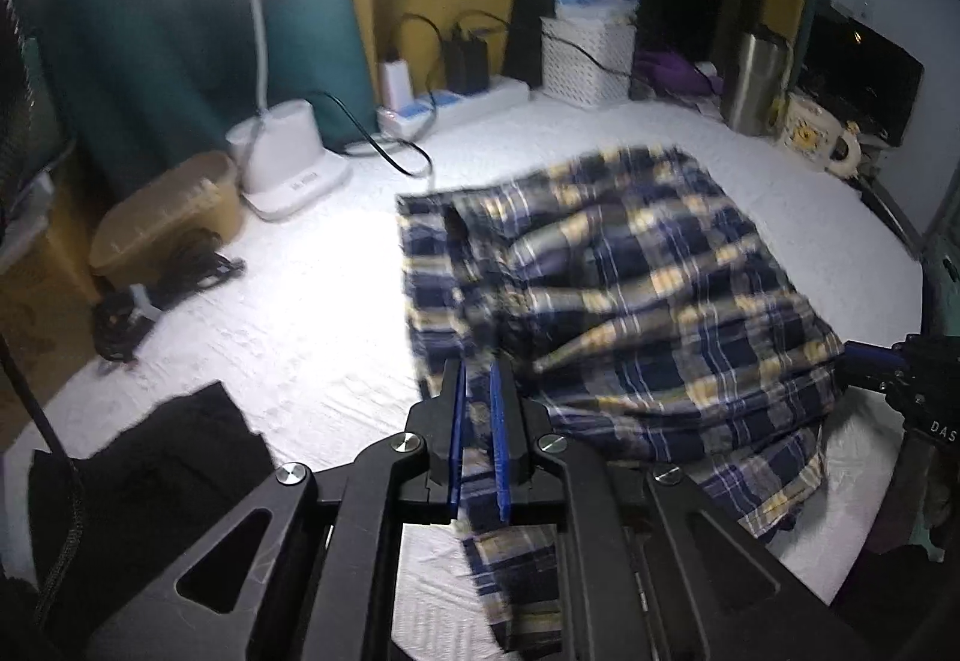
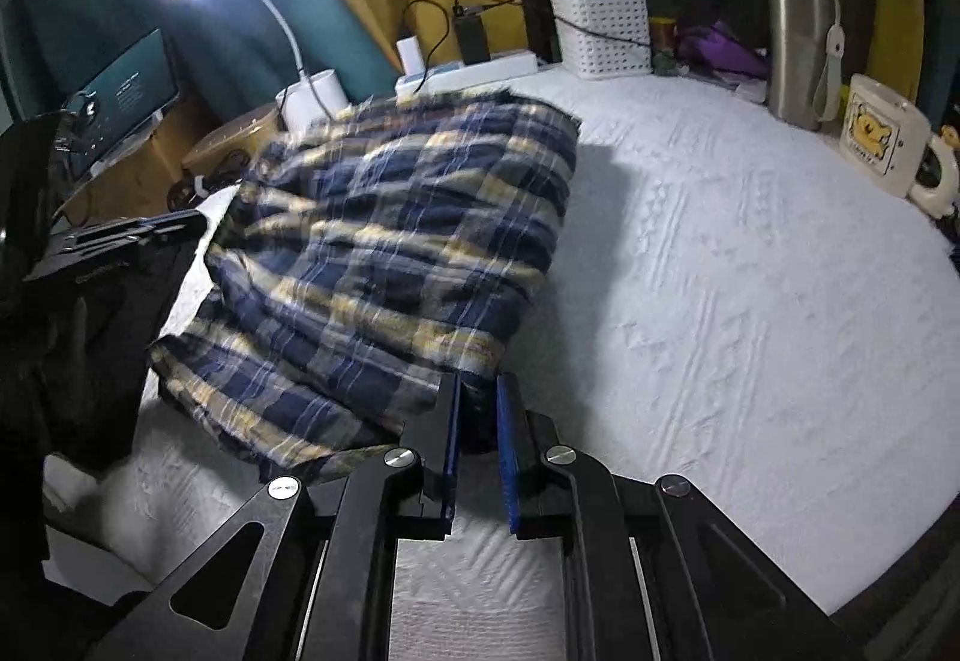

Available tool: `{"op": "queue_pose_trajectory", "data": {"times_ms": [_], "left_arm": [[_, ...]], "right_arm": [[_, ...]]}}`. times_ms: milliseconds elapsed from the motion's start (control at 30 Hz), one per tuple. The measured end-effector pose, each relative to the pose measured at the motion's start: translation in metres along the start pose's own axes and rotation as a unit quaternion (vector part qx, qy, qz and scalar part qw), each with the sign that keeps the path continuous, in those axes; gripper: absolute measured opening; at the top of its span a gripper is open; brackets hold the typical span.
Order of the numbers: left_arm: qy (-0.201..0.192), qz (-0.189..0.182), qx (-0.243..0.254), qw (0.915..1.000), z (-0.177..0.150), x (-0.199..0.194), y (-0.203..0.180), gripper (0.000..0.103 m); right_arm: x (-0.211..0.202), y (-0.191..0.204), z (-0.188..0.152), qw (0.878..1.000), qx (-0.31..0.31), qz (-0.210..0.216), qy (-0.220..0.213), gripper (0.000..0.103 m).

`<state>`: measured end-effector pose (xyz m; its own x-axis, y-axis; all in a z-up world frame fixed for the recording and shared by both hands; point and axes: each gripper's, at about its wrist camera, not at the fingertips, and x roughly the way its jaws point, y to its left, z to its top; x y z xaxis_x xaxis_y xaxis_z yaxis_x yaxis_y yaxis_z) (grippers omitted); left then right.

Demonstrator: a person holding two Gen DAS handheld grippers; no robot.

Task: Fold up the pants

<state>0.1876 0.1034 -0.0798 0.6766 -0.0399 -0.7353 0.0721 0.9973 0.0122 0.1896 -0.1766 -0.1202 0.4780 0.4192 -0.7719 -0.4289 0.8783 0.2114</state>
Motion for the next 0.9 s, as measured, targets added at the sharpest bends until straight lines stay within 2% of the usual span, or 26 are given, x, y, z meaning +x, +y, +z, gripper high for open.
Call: {"op": "queue_pose_trajectory", "data": {"times_ms": [33, 67, 100, 267, 333, 367, 400, 733, 767, 800, 900], "left_arm": [[-0.003, 0.005, -0.005, 1.0000, 0.002, -0.003, 0.003, 0.008], [-0.005, 0.012, -0.010, 0.9999, 0.005, -0.004, 0.007, 0.008], [-0.006, 0.015, -0.014, 0.9998, 0.007, -0.005, 0.009, 0.008], [-0.015, 0.012, -0.011, 0.9998, 0.023, -0.002, 0.007, 0.009], [-0.022, 0.002, -0.002, 0.9998, 0.030, 0.002, 0.000, 0.018], [-0.026, -0.002, 0.002, 0.9997, 0.035, 0.005, -0.004, 0.031], [-0.027, -0.004, 0.004, 0.9996, 0.037, 0.008, -0.006, 0.037], [-0.011, -0.002, 0.023, 0.9997, 0.062, 0.050, -0.012, 0.037], [-0.009, -0.002, 0.025, 0.9996, 0.063, 0.053, -0.011, 0.037], [-0.005, -0.002, 0.026, 0.9996, 0.064, 0.057, -0.010, 0.037], [-0.001, -0.010, 0.024, 0.9997, 0.064, 0.064, -0.006, 0.037]], "right_arm": [[0.000, -0.002, 0.003, 1.000, 0.002, -0.003, -0.001, 0.035], [0.000, -0.006, 0.006, 1.000, 0.007, -0.006, -0.002, 0.066], [-0.002, -0.010, 0.008, 1.000, 0.010, -0.006, -0.007, 0.082], [-0.001, -0.025, 0.026, 0.999, 0.014, -0.016, -0.024, 0.082], [0.003, -0.031, 0.034, 0.999, 0.014, -0.018, -0.027, 0.082], [0.005, -0.034, 0.037, 0.999, 0.015, -0.019, -0.030, 0.082], [0.006, -0.037, 0.041, 0.999, 0.016, -0.019, -0.034, 0.082], [0.030, -0.058, 0.082, 0.999, 0.014, -0.007, -0.052, 0.081], [0.035, -0.059, 0.085, 0.999, 0.013, -0.003, -0.050, 0.077], [0.039, -0.059, 0.088, 0.999, 0.012, -0.001, -0.048, 0.068], [0.054, -0.062, 0.098, 0.999, 0.013, 0.010, -0.042, 0.061]]}}
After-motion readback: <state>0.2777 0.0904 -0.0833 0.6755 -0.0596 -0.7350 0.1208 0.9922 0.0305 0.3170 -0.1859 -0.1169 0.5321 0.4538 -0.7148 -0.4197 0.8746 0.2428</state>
